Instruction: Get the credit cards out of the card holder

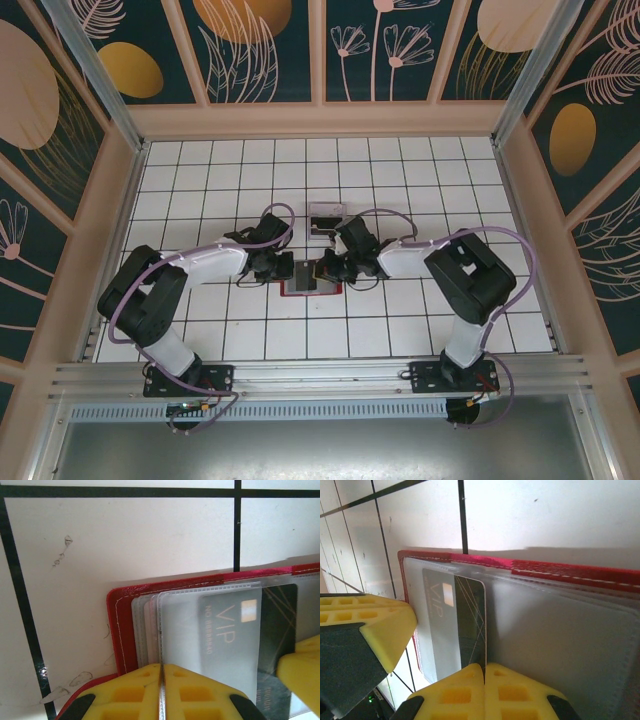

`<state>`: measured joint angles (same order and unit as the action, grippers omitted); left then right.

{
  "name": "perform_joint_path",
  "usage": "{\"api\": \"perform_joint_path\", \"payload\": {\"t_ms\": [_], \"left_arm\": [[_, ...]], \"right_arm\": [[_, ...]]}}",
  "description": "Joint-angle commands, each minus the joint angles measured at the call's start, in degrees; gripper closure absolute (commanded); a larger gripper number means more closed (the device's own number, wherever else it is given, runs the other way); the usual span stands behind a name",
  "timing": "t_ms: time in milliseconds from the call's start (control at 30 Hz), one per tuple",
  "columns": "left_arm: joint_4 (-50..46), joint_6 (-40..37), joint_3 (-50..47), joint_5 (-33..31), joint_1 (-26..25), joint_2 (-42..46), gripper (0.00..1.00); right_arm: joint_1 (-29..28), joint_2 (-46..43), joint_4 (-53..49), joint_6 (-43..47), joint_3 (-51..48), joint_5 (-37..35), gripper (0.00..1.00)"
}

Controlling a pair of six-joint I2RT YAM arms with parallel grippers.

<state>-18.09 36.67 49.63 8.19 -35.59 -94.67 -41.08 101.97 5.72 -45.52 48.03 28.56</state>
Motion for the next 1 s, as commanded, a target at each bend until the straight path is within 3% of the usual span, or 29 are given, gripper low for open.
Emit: {"api": "perform_joint_path", "payload": {"t_ms": [0, 467, 967], "left_arm": [[-4.5, -1.12, -0.58, -1.79, -0.36, -2.65, 0.88], [-4.76, -0.76, 0.37, -0.57, -0.49, -0.19, 0.88], [-5.19, -0.89, 1.9, -2.07, -0.44, 1.99, 0.87]], "right_arm": [[0.98, -2.19, -3.64, 1.03, -1.4, -2.14, 0.96], [1.54, -7.46, -12.7, 5.02, 0.62, -8.03, 1.0], [1.53, -7.48, -24.91, 8.86, 6.99, -14.84, 1.0]]}}
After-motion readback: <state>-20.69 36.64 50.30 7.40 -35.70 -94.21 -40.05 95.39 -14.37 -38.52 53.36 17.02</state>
